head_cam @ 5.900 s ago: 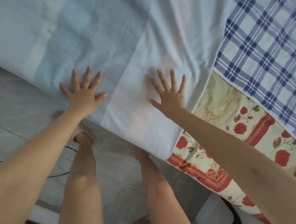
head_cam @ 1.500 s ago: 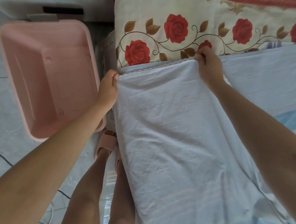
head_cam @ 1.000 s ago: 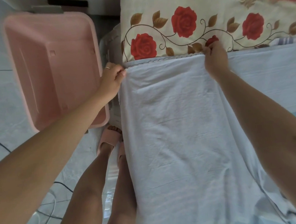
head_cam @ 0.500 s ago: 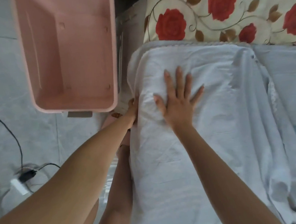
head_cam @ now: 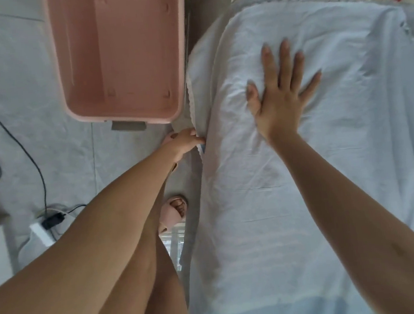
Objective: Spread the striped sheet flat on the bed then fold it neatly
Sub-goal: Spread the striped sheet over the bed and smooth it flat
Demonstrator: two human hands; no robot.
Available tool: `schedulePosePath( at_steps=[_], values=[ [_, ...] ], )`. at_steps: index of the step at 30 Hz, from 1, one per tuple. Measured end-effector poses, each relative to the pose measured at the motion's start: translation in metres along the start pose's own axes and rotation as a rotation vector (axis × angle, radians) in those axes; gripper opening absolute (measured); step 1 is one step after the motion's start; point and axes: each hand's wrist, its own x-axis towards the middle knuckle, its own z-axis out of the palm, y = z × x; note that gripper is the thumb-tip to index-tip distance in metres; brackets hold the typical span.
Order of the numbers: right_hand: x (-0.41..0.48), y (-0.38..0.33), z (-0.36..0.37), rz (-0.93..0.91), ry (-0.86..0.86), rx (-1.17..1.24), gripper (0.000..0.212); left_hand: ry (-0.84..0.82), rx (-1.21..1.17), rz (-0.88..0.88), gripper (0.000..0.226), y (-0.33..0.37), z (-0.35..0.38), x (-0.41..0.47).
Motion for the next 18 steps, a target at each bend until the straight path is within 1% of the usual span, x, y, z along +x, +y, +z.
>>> schedulePosePath(
  at_steps=[2,4,7,10,11,14,17,18],
  values=[
    [0.0,-0.003,-0.003,0.007,-0.02,0.001,0.058,0.063,-0.007,0.044,0.048,-0.012,-0.004,-0.007],
    [-0.002,-0.006,-0.005,0.035,-0.052,0.005,0.059,0.175,-0.071,0.09,0.044,-0.023,-0.008,-0.015],
    [-0.011,-0.016,-0.011,0.157,-0.146,0.004,0.063,0.284,-0.204,0.146,0.044,-0.036,-0.02,-0.028],
    [-0.025,-0.04,-0.014,0.261,-0.166,0.013,0.054,0.349,-0.249,0.231,0.045,-0.046,-0.036,-0.042],
    [-0.032,-0.049,-0.012,0.268,-0.173,0.012,0.052,0.354,-0.253,0.258,0.048,-0.049,-0.039,-0.047],
    [-0.059,-0.072,-0.008,0.17,-0.125,-0.014,0.059,0.333,-0.26,0.384,0.057,-0.053,-0.047,-0.061],
    [-0.088,-0.088,-0.008,-0.067,-0.231,0.01,0.068,0.272,-0.151,0.529,0.04,-0.056,-0.049,-0.07],
    [-0.094,-0.093,-0.01,-0.15,-0.211,0.053,0.067,0.242,-0.151,0.552,0.035,-0.056,-0.047,-0.074]
  ],
)
